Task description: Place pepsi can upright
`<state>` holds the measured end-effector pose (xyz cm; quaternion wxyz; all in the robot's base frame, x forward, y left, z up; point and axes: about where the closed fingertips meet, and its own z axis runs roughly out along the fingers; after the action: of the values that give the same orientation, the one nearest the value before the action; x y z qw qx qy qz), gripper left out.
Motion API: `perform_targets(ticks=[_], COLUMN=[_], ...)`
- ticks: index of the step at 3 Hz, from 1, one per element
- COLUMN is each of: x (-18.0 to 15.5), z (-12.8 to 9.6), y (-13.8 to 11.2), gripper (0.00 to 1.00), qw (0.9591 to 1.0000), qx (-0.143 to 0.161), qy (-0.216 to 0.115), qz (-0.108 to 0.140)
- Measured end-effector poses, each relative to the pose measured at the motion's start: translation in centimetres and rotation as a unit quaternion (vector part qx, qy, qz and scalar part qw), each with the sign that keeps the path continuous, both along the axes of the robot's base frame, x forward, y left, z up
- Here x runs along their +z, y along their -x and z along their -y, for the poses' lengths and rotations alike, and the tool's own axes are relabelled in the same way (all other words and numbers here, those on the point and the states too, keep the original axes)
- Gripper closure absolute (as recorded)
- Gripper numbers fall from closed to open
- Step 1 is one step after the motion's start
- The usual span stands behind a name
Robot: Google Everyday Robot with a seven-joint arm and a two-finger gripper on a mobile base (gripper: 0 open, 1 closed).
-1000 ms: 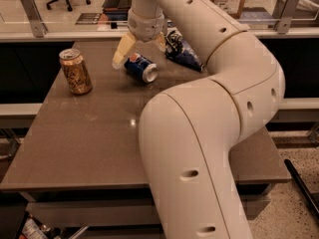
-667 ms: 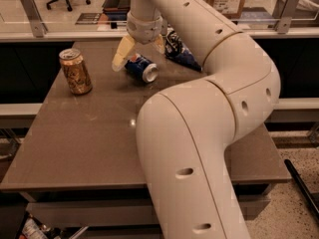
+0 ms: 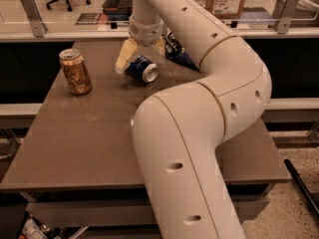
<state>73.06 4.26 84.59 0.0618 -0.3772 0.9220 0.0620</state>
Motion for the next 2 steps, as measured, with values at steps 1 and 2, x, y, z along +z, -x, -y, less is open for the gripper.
perform_targets(ticks=[1,2], x=[-0.23,-0.52], z=[-0.54,-0.97], y=[-0.78,-1.34], gripper=[0.18,0.41], qw=[0.9999,0.9997], qx=[-0.001,-0.001], qy=[-0.007,-0.012], qz=[0.012,0.02])
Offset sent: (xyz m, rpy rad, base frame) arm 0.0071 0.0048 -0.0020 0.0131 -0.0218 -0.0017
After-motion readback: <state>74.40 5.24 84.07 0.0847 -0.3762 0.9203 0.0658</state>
